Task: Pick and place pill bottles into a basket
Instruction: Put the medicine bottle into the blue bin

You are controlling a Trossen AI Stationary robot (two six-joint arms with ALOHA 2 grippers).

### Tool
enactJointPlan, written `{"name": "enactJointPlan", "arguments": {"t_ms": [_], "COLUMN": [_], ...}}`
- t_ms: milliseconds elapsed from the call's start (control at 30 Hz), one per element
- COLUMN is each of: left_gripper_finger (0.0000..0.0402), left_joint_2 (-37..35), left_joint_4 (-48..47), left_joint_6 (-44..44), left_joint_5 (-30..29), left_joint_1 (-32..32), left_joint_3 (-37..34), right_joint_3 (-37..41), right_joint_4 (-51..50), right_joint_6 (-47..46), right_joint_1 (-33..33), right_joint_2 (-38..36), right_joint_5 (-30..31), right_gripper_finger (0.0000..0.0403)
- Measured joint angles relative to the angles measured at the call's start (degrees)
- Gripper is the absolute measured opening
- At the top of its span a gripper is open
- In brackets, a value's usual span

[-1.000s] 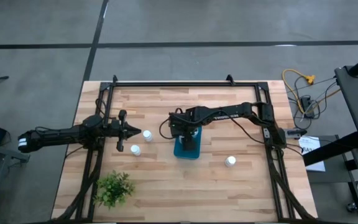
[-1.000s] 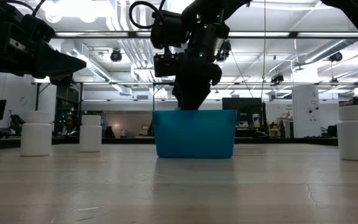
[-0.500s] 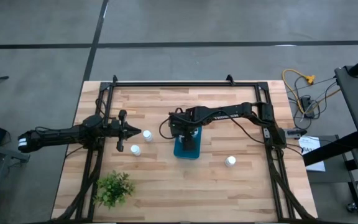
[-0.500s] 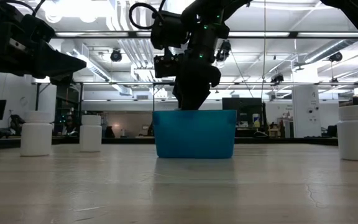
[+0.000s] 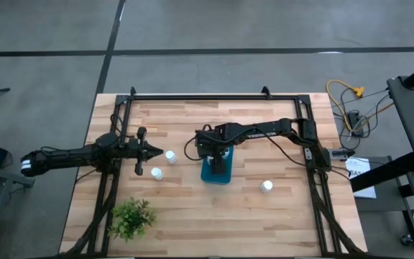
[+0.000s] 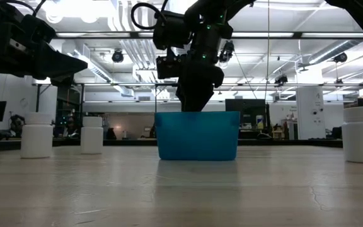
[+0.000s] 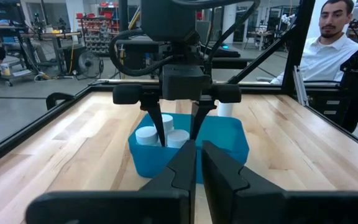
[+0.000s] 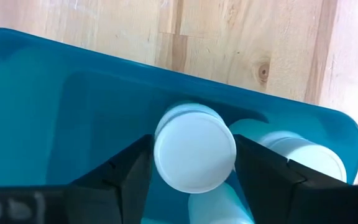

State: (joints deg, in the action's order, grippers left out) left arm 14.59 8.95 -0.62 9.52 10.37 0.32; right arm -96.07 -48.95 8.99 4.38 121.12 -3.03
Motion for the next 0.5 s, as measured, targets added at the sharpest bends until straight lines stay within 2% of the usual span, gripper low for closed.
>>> {"name": "enactJointPlan", "arguments": {"t_ms": [500], "left_gripper_finger": [0.0008], "left_joint_2": [0.00], "left_joint_4": [0.02], "left_joint_6": [0.00], "left_joint_5": [0.00], "left_joint_1": [0.00], "left_joint_3": [0.00], "right_joint_3": [-0.21], "right_joint_4": [-0.17], "right_joint_6": [0.08], "right_joint_1": [0.00], "right_joint_2": [-0.02], "right_joint_5": [-0.02], "right_gripper_finger": [0.0212]}}
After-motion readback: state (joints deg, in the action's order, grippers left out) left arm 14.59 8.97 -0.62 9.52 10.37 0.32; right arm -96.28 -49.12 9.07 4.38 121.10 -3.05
